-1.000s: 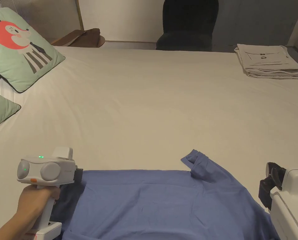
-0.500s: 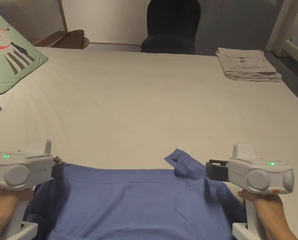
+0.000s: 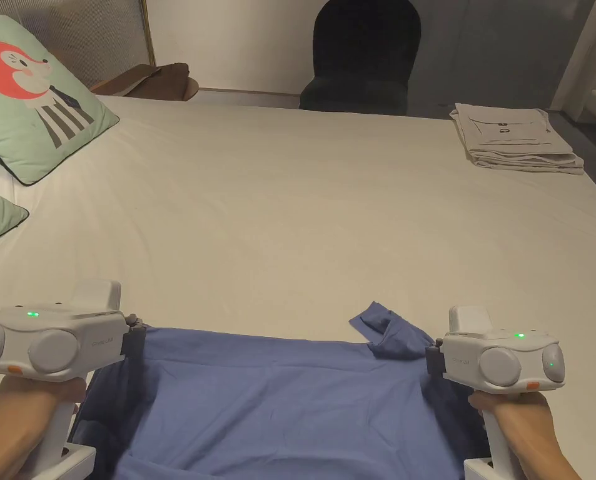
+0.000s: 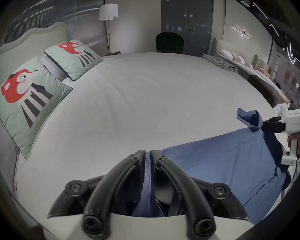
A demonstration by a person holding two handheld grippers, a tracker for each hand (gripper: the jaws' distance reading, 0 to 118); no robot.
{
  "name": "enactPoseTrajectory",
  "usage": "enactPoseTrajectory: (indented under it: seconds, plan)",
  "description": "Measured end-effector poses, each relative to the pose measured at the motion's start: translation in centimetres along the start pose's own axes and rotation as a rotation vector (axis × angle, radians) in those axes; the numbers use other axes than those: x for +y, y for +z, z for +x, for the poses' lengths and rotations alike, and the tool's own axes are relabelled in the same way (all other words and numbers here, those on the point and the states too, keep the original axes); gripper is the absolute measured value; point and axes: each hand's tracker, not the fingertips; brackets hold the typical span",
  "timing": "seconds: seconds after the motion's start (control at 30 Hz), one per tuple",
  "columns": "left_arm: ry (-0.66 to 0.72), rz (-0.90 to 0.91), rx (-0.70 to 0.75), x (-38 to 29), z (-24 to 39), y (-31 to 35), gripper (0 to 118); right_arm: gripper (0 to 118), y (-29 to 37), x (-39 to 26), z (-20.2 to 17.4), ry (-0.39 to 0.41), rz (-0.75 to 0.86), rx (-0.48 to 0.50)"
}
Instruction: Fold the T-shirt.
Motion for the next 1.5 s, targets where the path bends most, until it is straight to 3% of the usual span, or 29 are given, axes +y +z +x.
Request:
enactPoseTrajectory:
  seconds: [0.17,0.47,0.8,0.9,1.13,1.33,1.5]
  plan:
    - [0.035,0.021,0.011,-0.8,-0.2,1.7,5,3,4.8,-0.2,0.0,-0.072,0.112,0.037]
    - [0.087,0.074,0.011,-3.8,-0.9,8.2,5,3,16.1,-4.5,-0.9,-0.107,0.266,0.111]
    - [0.121,0.054,-0.005,-10.9,-1.7,13.3,5,3,21.8,-13.9,-1.1,-0.228,0.264,0.189]
    - [0.125,0.021,-0.005,-13.9,-1.2,13.8,5,3,21.8,-16.9,-1.4,-0.249,0.237,0.168]
    - [0.162,-0.071,0.014,-19.7,-0.8,13.1,5,3,20.2,-21.1,-2.6,-0.218,0.143,0.079]
    - [0.175,-0.078,0.040,-20.0,-0.4,13.1,5,3,18.2,-22.7,-3.6,-0.195,0.062,0.001]
    - [0.146,-0.076,0.051,-19.9,0.1,13.6,5,3,18.6,-23.4,-3.6,-0.224,0.066,-0.012]
